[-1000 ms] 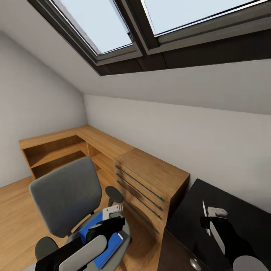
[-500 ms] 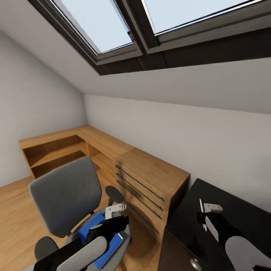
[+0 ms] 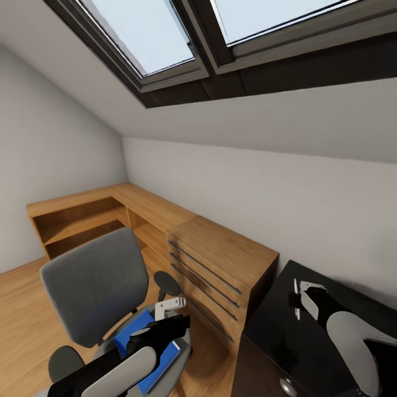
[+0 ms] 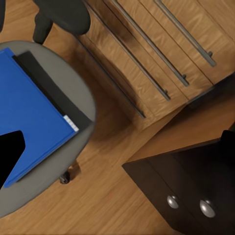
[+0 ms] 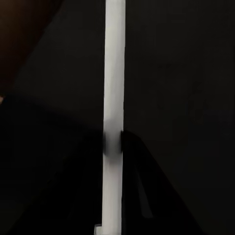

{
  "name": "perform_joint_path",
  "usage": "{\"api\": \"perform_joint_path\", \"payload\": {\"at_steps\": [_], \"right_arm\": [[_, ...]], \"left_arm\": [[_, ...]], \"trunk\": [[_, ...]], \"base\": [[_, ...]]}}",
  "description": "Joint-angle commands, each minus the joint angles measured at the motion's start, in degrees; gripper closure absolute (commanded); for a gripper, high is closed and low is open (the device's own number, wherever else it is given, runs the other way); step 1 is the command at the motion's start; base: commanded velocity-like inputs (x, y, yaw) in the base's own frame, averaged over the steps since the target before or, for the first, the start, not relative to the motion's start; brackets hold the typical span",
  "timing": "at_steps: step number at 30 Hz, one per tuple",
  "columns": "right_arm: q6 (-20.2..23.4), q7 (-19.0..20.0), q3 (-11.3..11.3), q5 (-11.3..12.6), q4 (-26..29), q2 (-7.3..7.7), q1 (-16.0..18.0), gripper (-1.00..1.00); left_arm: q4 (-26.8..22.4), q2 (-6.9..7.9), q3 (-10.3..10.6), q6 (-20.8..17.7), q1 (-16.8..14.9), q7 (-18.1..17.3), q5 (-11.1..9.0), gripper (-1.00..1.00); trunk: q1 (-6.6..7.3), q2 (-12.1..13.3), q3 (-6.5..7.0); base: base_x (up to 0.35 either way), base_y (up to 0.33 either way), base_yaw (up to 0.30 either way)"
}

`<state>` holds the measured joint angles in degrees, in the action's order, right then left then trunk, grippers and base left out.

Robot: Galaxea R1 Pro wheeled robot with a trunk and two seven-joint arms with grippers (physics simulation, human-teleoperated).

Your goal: In the bedroom, organize the workspace by keeping the computer under the desk, ensuring the monitor is on the desk, placing the keyboard on the desk next to the monitor, placing the mouse on the desk next to the keyboard, moving the folder from the swivel chair onto the desk next to the mouse, stacking the notebook on top of the folder with the pen on top of the notebook, and positioning the swivel chair next to the desk.

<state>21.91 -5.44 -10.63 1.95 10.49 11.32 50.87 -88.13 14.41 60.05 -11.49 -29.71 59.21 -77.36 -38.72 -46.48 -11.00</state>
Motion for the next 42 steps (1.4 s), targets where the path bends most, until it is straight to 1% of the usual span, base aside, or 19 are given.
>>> {"api": "perform_joint_path", "payload": {"at_steps": [1,5,14,19,24,34,42], "right_arm": [[0.3,-0.1,-0.3,0.5,0.0,-0.12,0.1,1.0],[0.7,-0.2,-0.7,1.2,-0.3,-0.68,0.3,1.0],[0.9,-0.5,-0.9,1.4,-2.9,-1.63,0.4,1.0],[0.9,-2.6,-0.9,1.4,-3.3,-2.48,0.4,1.0],[0.9,-3.7,-1.0,1.5,-3.4,-3.03,0.4,1.0],[0.9,-4.2,-0.9,1.4,-4.0,-3.45,0.4,1.0],[0.9,-4.3,-0.8,1.3,-4.3,-3.49,0.4,1.0]], "left_arm": [[-0.1,0.02,0.1,-0.4,-0.1,0.3,-0.1,-1.0],[-0.1,0.05,0.1,-0.4,-0.1,0.3,-0.1,-1.0],[0.1,0.11,0.1,-0.4,-0.1,0.3,-0.1,-1.0],[0.2,0.16,0.0,-0.4,-0.1,0.3,-0.1,-1.0],[0.2,0.16,0.0,-0.4,-0.1,0.3,-0.1,-1.0],[0.2,0.03,0.1,-0.4,-0.1,0.3,-0.1,-1.0],[0.2,0.0,0.1,-0.4,-0.1,0.3,-0.2,-1.0]], "trunk": [[-0.24,-0.5,-0.28],[-1.12,-2.1,-0.99],[-3.09,-5.7,-2.61],[-4.19,-7.7,-3.51],[-5.29,-9.7,-4.4],[-7.49,-13.7,-6.2],[-9.24,-16.9,-7.64]], "base": [[0.0,0.0,0.0],[0.0,0.0,0.0],[0.0,0.0,0.0],[0.0,0.0,0.0],[0.0,0.0,0.0],[0.0,0.0,0.0],[0.0,0.0,0.0]]}}
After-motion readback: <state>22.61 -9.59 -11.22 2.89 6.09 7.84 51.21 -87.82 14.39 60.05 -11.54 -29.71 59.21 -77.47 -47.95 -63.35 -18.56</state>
